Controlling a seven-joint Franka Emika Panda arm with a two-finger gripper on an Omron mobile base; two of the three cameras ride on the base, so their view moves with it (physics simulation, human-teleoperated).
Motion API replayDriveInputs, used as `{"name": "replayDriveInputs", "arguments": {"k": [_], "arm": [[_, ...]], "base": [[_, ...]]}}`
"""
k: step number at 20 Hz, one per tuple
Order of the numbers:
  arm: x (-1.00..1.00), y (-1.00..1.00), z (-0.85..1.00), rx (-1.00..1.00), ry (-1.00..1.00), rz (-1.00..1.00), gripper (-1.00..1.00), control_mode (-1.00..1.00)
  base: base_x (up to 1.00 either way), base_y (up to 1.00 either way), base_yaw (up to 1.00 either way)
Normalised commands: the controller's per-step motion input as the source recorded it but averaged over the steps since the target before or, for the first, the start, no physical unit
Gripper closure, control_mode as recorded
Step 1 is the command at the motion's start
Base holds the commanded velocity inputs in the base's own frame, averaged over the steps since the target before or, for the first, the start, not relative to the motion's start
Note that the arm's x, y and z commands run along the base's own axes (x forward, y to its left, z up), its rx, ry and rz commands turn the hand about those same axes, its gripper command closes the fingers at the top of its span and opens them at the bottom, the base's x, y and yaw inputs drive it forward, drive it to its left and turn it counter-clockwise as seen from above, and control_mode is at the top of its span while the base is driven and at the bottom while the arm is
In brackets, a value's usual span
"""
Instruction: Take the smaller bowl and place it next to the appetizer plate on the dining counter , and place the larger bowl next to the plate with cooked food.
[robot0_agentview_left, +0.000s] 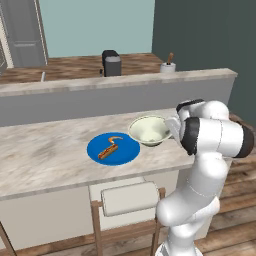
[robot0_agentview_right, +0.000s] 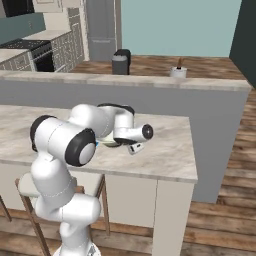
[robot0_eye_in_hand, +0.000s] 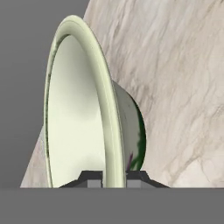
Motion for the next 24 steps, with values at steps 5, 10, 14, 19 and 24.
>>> {"name": "replayDriveInputs", "arguments": {"k": [5,10,14,19,24], "arm": [[0.01,-0.01,-0.48,-0.03,0.01,0.0,1.0,-1.0],[0.04,-0.02,-0.35,0.0,0.05,0.0,1.0,-1.0],[0.0,0.06,-0.06,0.0,0.04,-0.01,-1.0,-1.0],[-0.02,0.0,0.12,0.0,-0.07,0.0,-1.0,-1.0],[-0.21,0.0,0.37,0.01,-0.21,-0.01,-1.0,-1.0]], "base": [[0.0,0.0,0.0],[0.0,0.0,0.0],[0.0,0.0,0.0],[0.0,0.0,0.0],[0.0,0.0,0.0]]}}
